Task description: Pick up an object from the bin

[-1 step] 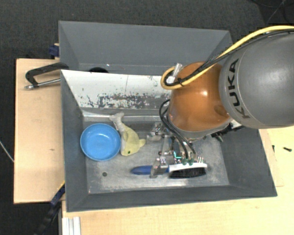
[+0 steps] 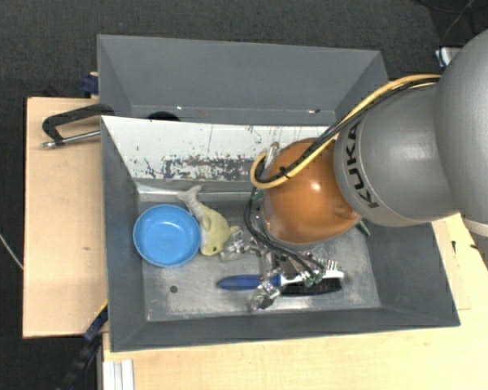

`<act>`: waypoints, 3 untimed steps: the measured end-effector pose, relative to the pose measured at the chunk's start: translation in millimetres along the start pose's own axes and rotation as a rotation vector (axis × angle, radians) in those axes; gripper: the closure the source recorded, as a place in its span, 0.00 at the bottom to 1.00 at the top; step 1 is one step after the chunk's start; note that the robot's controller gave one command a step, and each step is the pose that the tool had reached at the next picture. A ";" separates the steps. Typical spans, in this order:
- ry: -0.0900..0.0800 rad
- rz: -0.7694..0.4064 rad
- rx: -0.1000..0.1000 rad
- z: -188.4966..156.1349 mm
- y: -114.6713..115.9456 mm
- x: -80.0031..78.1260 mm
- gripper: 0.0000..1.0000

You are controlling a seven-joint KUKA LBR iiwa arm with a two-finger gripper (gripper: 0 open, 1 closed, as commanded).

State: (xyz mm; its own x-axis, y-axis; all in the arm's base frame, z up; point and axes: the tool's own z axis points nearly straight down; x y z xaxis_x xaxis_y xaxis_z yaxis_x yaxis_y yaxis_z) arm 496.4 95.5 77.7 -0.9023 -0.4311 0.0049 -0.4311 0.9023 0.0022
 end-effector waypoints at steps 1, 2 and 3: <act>-0.004 0.002 0.001 -2.2 -0.6 -1.3 1.00; -0.019 -0.049 0.004 -94.4 11.4 -24.5 1.00; -0.019 0.035 0.007 -216.4 -42.4 -17.6 1.00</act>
Offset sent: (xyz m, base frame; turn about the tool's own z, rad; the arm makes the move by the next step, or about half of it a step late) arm 0.0000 0.0000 0.0000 0.0000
